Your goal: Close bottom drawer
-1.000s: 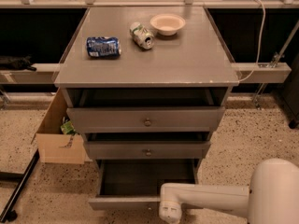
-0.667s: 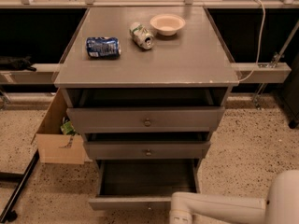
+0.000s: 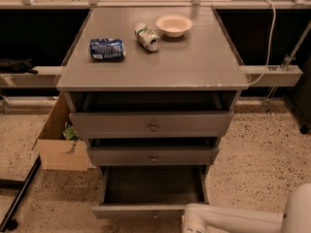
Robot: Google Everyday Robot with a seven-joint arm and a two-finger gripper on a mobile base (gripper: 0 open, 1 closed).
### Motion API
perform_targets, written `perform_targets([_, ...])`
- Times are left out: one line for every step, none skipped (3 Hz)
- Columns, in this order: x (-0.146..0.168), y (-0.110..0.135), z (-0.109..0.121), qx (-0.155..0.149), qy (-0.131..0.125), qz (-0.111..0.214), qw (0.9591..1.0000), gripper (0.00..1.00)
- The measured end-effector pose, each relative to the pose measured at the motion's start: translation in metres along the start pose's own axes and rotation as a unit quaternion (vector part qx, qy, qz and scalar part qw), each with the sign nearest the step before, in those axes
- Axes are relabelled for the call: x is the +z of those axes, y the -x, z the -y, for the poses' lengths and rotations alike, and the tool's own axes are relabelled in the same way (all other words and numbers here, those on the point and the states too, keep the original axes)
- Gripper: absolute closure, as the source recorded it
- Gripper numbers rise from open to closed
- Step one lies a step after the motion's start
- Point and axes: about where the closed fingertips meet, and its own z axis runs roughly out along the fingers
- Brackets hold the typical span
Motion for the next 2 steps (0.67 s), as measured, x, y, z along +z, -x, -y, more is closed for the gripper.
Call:
perform_targets([0.0, 0.0, 0.0, 0.0, 0.0, 0.0, 1.0, 0.18])
perform_targets([0.0, 0.0, 0.0001, 0.0, 0.0, 0.0, 1.0, 0.46])
